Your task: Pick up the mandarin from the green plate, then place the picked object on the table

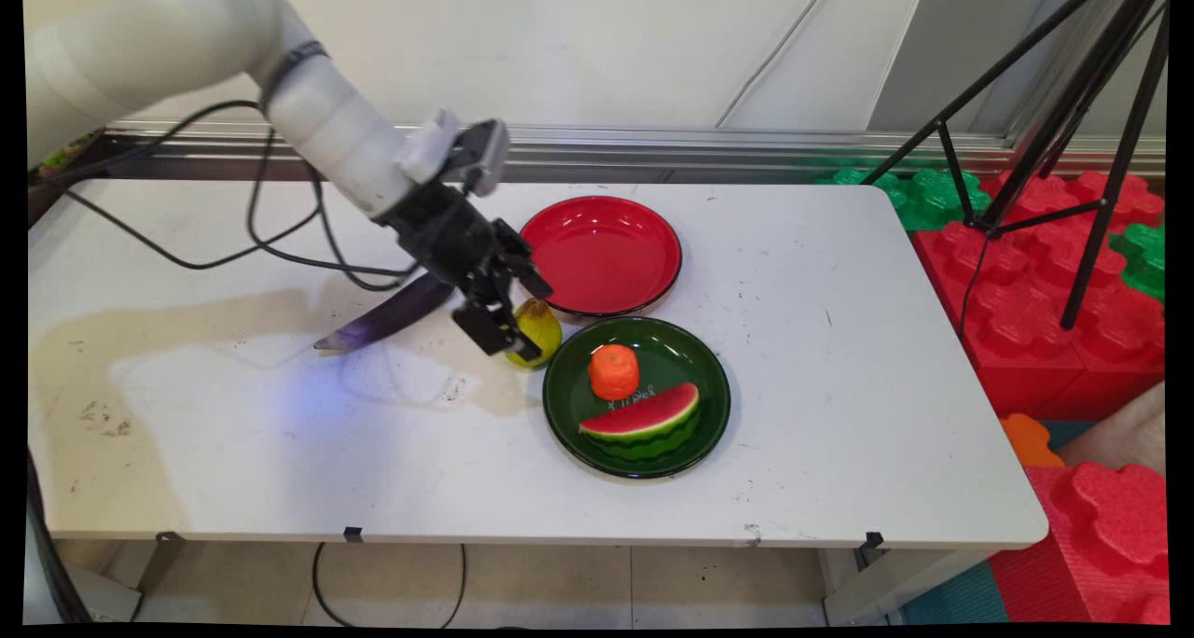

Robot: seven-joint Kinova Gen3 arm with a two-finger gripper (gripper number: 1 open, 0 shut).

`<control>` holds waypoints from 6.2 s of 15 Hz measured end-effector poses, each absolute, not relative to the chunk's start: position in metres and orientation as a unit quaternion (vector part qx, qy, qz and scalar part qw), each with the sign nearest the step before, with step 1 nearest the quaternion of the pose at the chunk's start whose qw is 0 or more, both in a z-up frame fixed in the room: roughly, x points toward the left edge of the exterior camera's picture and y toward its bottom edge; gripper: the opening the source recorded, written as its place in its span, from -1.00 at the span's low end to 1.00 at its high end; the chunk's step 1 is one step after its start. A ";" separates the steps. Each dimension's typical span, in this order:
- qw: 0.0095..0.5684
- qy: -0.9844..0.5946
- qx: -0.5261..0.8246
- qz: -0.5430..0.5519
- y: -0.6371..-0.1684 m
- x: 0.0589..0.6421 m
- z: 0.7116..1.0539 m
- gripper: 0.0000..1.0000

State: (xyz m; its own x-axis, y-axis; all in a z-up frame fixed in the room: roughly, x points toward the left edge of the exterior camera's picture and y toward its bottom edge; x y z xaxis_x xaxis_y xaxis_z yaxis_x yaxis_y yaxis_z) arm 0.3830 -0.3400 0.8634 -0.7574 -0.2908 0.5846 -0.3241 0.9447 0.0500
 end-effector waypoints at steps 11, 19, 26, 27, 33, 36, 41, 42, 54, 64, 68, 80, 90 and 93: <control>0.283 -0.945 0.165 0.010 -0.375 0.326 0.803 1.00; 0.271 -0.946 0.178 0.010 -0.391 0.305 0.778 1.00; 0.268 -0.946 0.182 0.012 -0.397 0.296 0.770 -1.00; 0.268 -0.946 0.182 0.012 -0.397 0.295 0.770 -1.00; 0.266 -0.947 0.181 0.015 -0.397 0.293 0.770 -1.00; 0.267 -0.946 0.182 0.017 -0.396 0.295 0.772 -1.00; 0.279 -0.941 0.190 0.027 -0.392 0.302 0.787 -1.00; 0.282 -0.939 0.192 0.029 -0.391 0.305 0.791 -1.00; 0.322 -0.921 0.213 0.048 -0.360 0.359 0.866 -1.00; 0.307 -0.925 0.218 0.042 -0.314 0.426 0.915 -1.00; 0.286 -0.932 0.221 0.033 -0.296 0.451 0.916 -1.00; 0.229 -0.942 0.247 0.015 -0.285 0.495 0.867 -1.00; 0.205 -0.936 0.286 0.000 -0.293 0.502 0.805 -1.00; 0.205 -0.934 0.294 0.001 -0.294 0.504 0.798 1.00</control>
